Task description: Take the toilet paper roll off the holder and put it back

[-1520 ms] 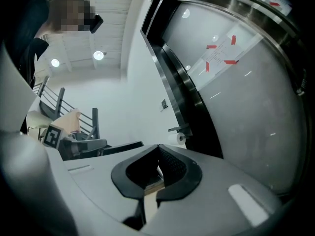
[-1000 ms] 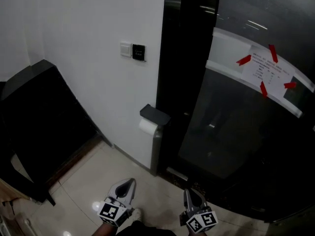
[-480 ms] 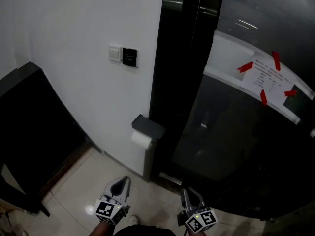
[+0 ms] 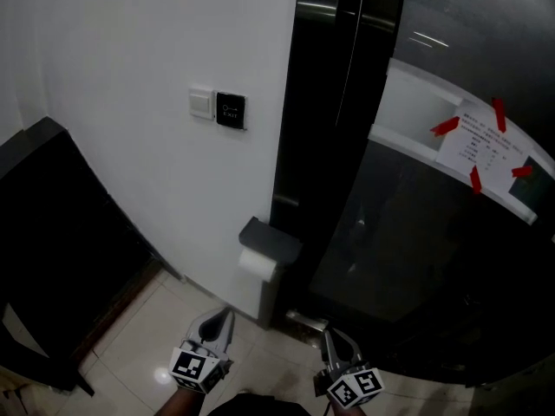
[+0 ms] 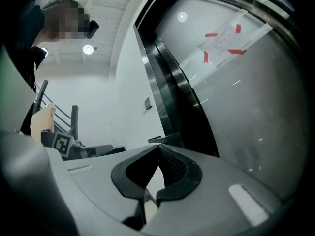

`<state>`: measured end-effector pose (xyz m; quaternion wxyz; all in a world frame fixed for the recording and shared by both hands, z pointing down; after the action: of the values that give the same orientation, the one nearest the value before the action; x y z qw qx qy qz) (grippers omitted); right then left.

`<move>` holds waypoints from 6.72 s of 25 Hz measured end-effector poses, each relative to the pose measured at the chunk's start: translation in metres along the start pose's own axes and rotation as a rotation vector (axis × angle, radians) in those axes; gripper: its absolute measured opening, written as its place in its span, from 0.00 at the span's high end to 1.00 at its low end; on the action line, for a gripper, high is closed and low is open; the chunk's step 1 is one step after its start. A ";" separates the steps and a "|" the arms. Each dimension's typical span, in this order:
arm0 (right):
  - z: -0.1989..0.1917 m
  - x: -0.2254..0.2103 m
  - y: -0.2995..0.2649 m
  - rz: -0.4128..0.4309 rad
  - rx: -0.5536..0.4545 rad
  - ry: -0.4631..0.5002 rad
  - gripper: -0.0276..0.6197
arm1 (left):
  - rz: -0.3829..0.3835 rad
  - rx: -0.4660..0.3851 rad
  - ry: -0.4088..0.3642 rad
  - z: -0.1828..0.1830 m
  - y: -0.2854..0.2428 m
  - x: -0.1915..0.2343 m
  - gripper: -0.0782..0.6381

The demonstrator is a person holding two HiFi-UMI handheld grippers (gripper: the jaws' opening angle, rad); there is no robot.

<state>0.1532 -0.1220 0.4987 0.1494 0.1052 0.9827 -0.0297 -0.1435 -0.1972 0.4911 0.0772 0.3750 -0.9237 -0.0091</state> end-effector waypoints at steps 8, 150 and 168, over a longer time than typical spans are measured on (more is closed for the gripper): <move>-0.011 0.004 -0.021 -0.015 0.004 -0.023 0.94 | -0.033 0.007 0.005 0.006 -0.016 0.023 0.89; 0.035 -0.067 -0.081 0.037 -0.013 0.045 0.94 | -0.329 -0.066 0.669 -0.002 -0.096 0.043 0.30; 0.032 -0.048 -0.103 0.128 0.009 0.061 0.94 | -0.164 -0.155 0.396 0.031 -0.049 0.055 0.30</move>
<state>0.1845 -0.2347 0.4855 0.1203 0.1693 0.9780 -0.0210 -0.1532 -0.2719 0.4647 0.2844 0.4361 -0.8537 -0.0124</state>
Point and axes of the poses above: the fingertips, and each gripper's own axes: y backward along the fingers, x to its left, z out of its top, the point moved 9 cm from there along y, backward along the fingers, and after that the axes turned 9 degrees about -z, right-handed, at the moved point
